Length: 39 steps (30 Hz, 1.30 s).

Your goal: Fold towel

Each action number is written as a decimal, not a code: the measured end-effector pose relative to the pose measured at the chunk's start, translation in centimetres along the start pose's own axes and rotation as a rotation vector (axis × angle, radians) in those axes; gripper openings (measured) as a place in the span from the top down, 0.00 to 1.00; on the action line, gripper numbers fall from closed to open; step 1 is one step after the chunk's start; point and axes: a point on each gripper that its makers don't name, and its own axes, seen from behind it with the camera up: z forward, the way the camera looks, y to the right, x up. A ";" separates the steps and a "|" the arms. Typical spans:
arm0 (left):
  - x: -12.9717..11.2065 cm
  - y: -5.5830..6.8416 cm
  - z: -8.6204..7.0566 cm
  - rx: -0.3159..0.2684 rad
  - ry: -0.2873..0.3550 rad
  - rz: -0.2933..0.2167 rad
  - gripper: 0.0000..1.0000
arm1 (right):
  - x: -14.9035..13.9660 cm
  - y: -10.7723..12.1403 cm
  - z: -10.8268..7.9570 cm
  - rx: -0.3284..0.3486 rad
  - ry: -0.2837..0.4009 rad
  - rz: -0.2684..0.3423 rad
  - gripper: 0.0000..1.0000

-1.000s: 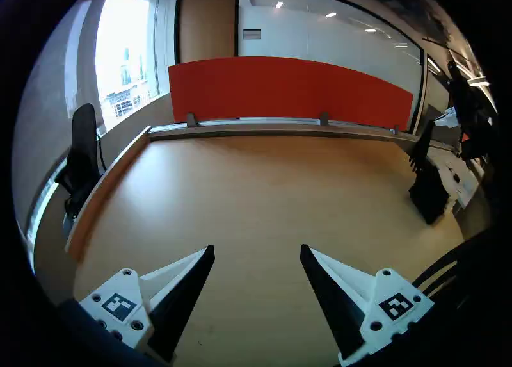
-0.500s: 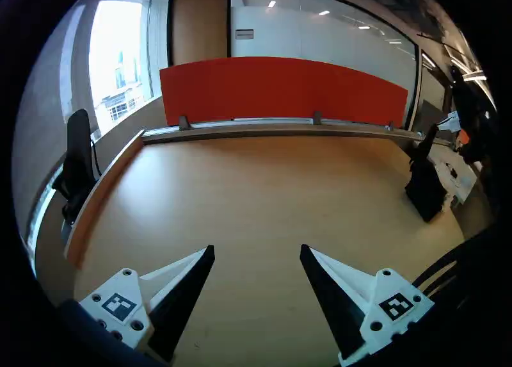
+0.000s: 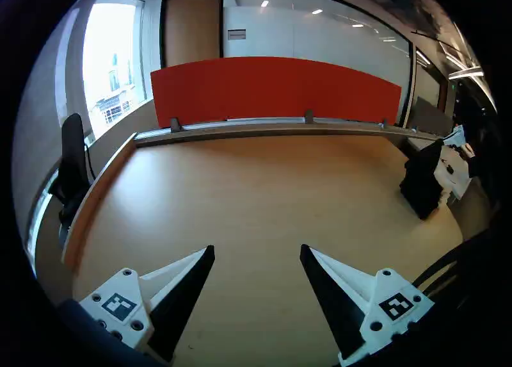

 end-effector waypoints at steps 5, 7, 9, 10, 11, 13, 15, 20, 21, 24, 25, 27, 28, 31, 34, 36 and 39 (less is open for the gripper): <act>-0.1 0.3 -0.1 -0.005 0.001 0.002 0.01 | -1.4 -0.7 -0.4 0.004 -0.009 0.012 0.95; -0.1 0.3 -0.1 -0.006 0.001 0.004 0.01 | -1.9 -0.9 -0.5 0.002 -0.014 0.017 0.95; -0.1 0.3 -0.2 -0.006 0.001 0.006 0.01 | -2.5 -1.0 -0.5 -0.002 -0.020 0.022 0.95; -0.1 0.4 -0.3 -0.006 0.002 0.007 0.01 | -2.8 -0.9 -0.5 -0.006 -0.025 0.024 0.95; -0.1 0.4 -0.3 -0.006 0.003 0.008 0.01 | -3.1 -0.9 -0.5 -0.009 -0.030 0.027 0.95; -0.1 0.3 -0.5 -0.006 0.004 0.008 0.01 | -4.0 -0.8 -0.4 -0.014 -0.042 0.036 0.95; -0.2 0.2 -0.6 -0.005 0.004 0.008 0.01 | -4.9 -0.7 -0.2 -0.020 -0.055 0.045 0.95; -0.5 0.0 -0.8 -0.001 -0.001 0.006 0.01 | -7.5 -0.4 0.1 -0.041 -0.093 0.072 0.95; -0.6 0.0 -0.9 0.000 -0.001 0.006 0.01 | -8.1 -0.4 0.2 -0.045 -0.102 0.079 0.95; -0.7 -0.1 -0.9 0.003 -0.002 0.008 0.01 | -9.5 -0.3 0.5 -0.052 -0.122 0.101 0.95; -0.7 -0.1 -1.0 0.004 -0.003 0.009 0.01 | -9.9 -0.2 0.6 -0.054 -0.126 0.110 0.95; -0.8 -0.1 -1.0 0.005 -0.004 0.012 0.01 | -10.6 -0.2 0.9 -0.057 -0.136 0.129 0.95; -0.8 -0.1 -1.0 0.005 -0.005 0.014 0.01 | -11.0 -0.1 1.0 -0.058 -0.140 0.137 0.95; -0.9 -0.1 -1.1 0.008 -0.008 0.018 0.01 | -12.2 -0.1 1.4 -0.061 -0.156 0.160 0.95; -1.0 -0.1 -1.1 0.010 -0.012 0.021 0.01 | -13.5 -0.2 1.9 -0.063 -0.174 0.178 0.95; -1.1 -0.2 -1.1 0.012 -0.015 0.023 0.01 | -14.2 -0.3 2.2 -0.064 -0.183 0.191 0.94; -1.2 -0.2 -1.2 0.015 -0.019 0.026 0.01 | -15.1 -0.5 2.7 -0.065 -0.193 0.210 0.94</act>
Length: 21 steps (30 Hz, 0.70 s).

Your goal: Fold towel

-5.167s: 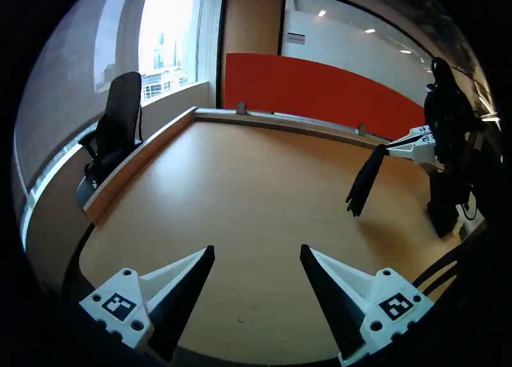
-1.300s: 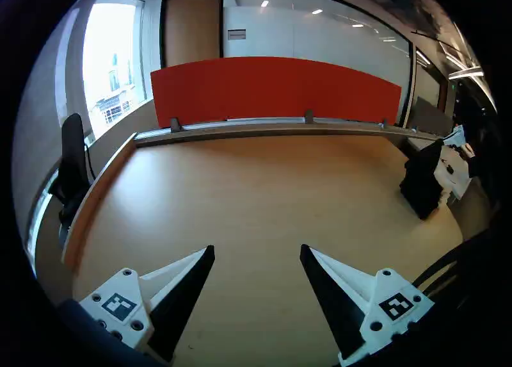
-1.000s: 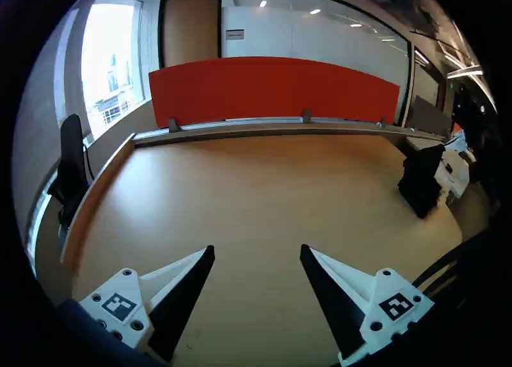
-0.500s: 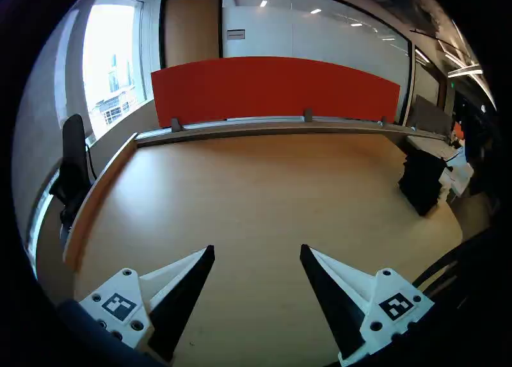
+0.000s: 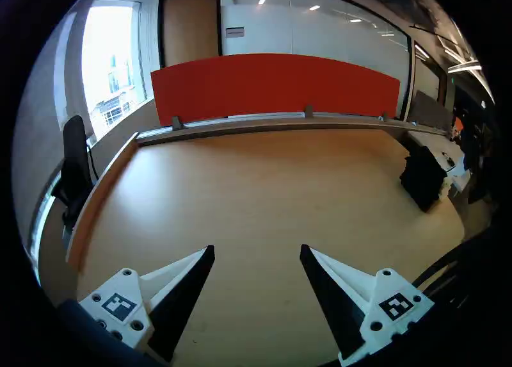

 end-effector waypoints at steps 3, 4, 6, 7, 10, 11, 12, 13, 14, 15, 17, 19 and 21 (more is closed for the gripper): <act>-0.1 -0.1 -0.1 0.004 -0.004 0.004 0.01 | -0.6 0.0 0.5 0.000 -0.009 0.015 0.94; -0.1 -0.1 -0.1 0.004 -0.005 0.004 0.01 | -0.7 0.0 0.7 -0.001 -0.012 0.018 0.94; -0.2 -0.1 -0.1 0.006 -0.007 0.006 0.01 | -1.0 0.1 1.0 -0.003 -0.018 0.023 0.95; -0.2 -0.1 -0.1 0.006 -0.008 0.007 0.01 | -1.1 0.1 1.1 -0.005 -0.020 0.024 0.95; -0.2 -0.1 -0.1 0.007 -0.010 0.010 0.01 | -1.4 0.3 1.4 -0.011 -0.026 0.026 0.95; -0.2 -0.1 -0.1 0.007 -0.010 0.011 0.01 | -1.4 0.4 1.5 -0.013 -0.027 0.027 0.95; -0.2 -0.1 -0.1 0.007 -0.011 0.012 0.01 | -1.4 0.4 1.6 -0.014 -0.027 0.029 0.95; -0.2 0.0 -0.1 0.007 -0.011 0.012 0.01 | -1.4 0.4 1.6 -0.015 -0.027 0.031 0.95; -0.2 0.0 -0.1 0.007 -0.012 0.013 0.01 | -1.4 0.4 1.6 -0.016 -0.026 0.034 0.95; -0.3 0.0 -0.1 0.006 -0.012 0.013 0.01 | -1.4 0.5 1.6 -0.017 -0.025 0.035 0.95; -0.3 0.0 -0.2 0.006 -0.013 0.014 0.01 | -1.4 0.5 1.6 -0.018 -0.025 0.038 0.95; -0.3 0.0 -0.2 0.005 -0.013 0.014 0.01 | -1.4 0.5 1.7 -0.019 -0.024 0.040 0.95; -0.3 0.0 -0.2 0.005 -0.012 0.014 0.01 | -1.4 0.6 1.7 -0.021 -0.023 0.043 0.94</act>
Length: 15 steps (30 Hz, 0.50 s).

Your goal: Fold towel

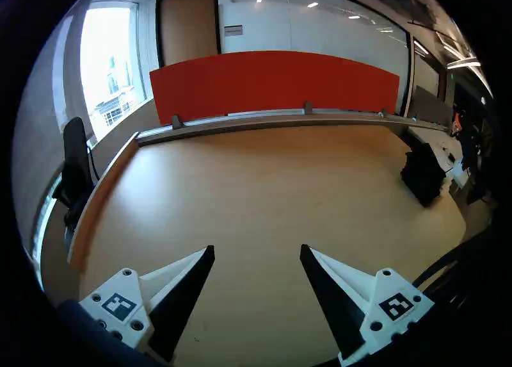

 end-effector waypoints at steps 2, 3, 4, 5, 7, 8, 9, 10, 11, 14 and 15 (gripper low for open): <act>0.0 0.0 0.0 0.000 0.001 0.000 0.01 | 0.1 0.0 0.0 -0.003 0.004 0.003 0.94; 0.0 0.0 0.0 0.000 0.002 -0.001 0.01 | 0.1 0.0 0.0 -0.005 0.008 0.005 0.94; 0.1 0.0 0.0 0.000 0.003 -0.002 0.01 | 0.2 0.0 -0.1 -0.007 0.014 0.006 0.94; 0.1 0.0 0.0 0.000 0.004 -0.002 0.01 | 0.3 -0.1 -0.1 -0.008 0.019 0.008 0.94; 0.2 0.0 -0.1 -0.001 0.007 -0.003 0.01 | 0.4 -0.1 -0.3 -0.012 0.030 0.011 0.94; 0.2 0.0 -0.1 -0.001 0.008 -0.003 0.01 | 0.4 -0.1 -0.4 -0.014 0.035 0.012 0.94; 0.2 0.0 -0.1 -0.002 0.009 -0.004 0.01 | 0.4 -0.1 -0.4 -0.016 0.038 0.014 0.93; 0.2 0.0 -0.1 -0.002 0.009 -0.004 0.01 | 0.4 -0.1 -0.5 -0.018 0.039 0.015 0.92; 0.2 0.0 -0.1 -0.003 0.009 -0.004 0.01 | 0.4 -0.1 -0.6 -0.020 0.040 0.015 0.91; 0.2 0.0 -0.2 -0.005 0.011 -0.003 0.01 | 0.2 0.2 -0.8 -0.036 0.045 0.020 0.80; 0.2 0.1 -0.2 -0.007 0.011 -0.002 0.01 | 0.2 0.3 -1.0 -0.041 0.049 0.022 0.75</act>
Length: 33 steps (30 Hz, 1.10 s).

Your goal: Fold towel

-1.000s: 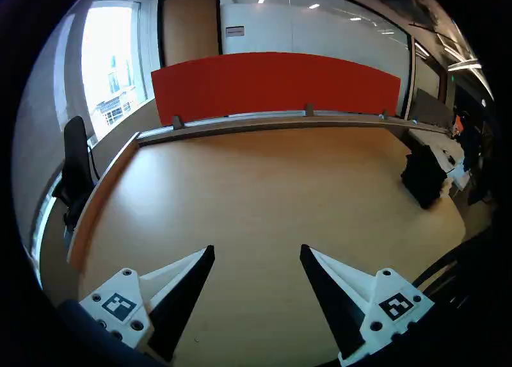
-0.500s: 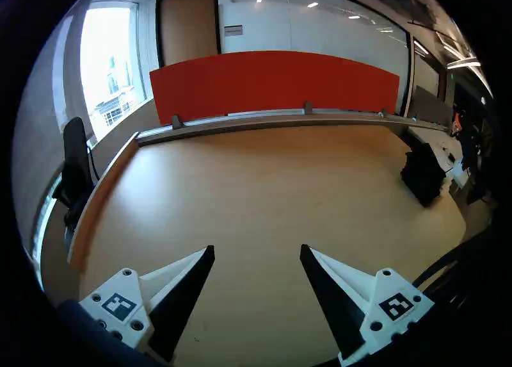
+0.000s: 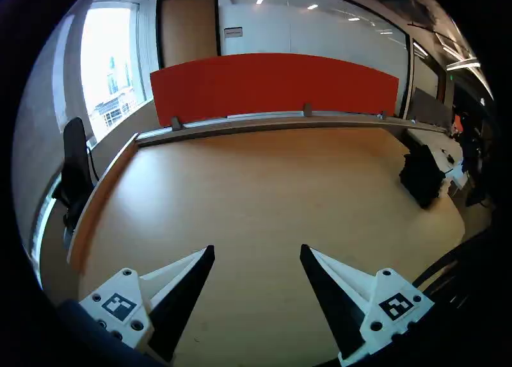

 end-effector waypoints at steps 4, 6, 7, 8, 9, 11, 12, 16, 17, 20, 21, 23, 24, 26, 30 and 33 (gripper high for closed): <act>-0.1 0.1 0.0 -0.005 0.002 0.003 0.01 | 0.0 0.3 -0.6 -0.020 0.019 0.009 0.36; -0.1 0.2 0.1 -0.008 0.003 0.003 0.01 | 0.0 0.3 -0.9 -0.027 0.028 0.013 0.24; -0.1 0.2 0.1 -0.009 0.004 0.002 0.01 | 0.0 0.2 -1.1 -0.027 0.032 0.015 0.15; 0.0 0.2 0.1 -0.011 0.006 0.002 0.01 | 0.0 0.2 -1.2 -0.026 0.035 0.017 0.08; 0.0 0.2 0.1 -0.012 0.007 0.000 0.01 | 0.0 0.1 -1.4 -0.024 0.037 0.019 0.03; 0.1 0.1 0.2 -0.015 0.009 -0.003 0.01 | 0.0 -0.2 -1.7 -0.021 0.041 0.021 0.00; 0.1 0.1 0.2 -0.016 0.011 -0.004 0.01 | 0.0 -0.3 -1.8 -0.020 0.042 0.022 0.00; 0.2 -0.1 0.1 -0.021 0.017 -0.006 0.01 | 0.1 -0.7 -2.2 -0.021 0.046 0.021 0.00; 0.2 -0.1 0.1 -0.022 0.018 -0.006 0.01 | 0.2 -0.8 -2.3 -0.022 0.048 0.021 0.00; 0.3 -0.3 0.1 -0.023 0.023 -0.007 0.01 | 0.5 -1.1 -2.6 -0.026 0.057 0.024 0.00; 0.3 -0.4 0.1 -0.024 0.024 -0.009 0.01 | 0.6 -1.3 -2.7 -0.026 0.061 0.027 0.00; 0.4 -0.5 0.1 -0.024 0.027 -0.013 0.01 | 0.9 -1.7 -3.0 -0.025 0.071 0.036 0.00; 0.4 -0.6 0.2 -0.025 0.028 -0.016 0.01 | 1.1 -1.9 -3.1 -0.024 0.078 0.041 0.00; 0.6 -0.8 0.2 -0.025 0.033 -0.022 0.01 | 1.5 -2.4 -3.4 -0.021 0.094 0.053 0.00; 0.9 -1.2 0.2 -0.025 0.040 -0.031 0.01 | 2.5 -3.3 -3.8 -0.029 0.128 0.089 0.00; 1.3 -1.6 0.2 -0.022 0.047 -0.035 0.01 | 3.5 -3.9 -4.2 -0.043 0.165 0.125 0.00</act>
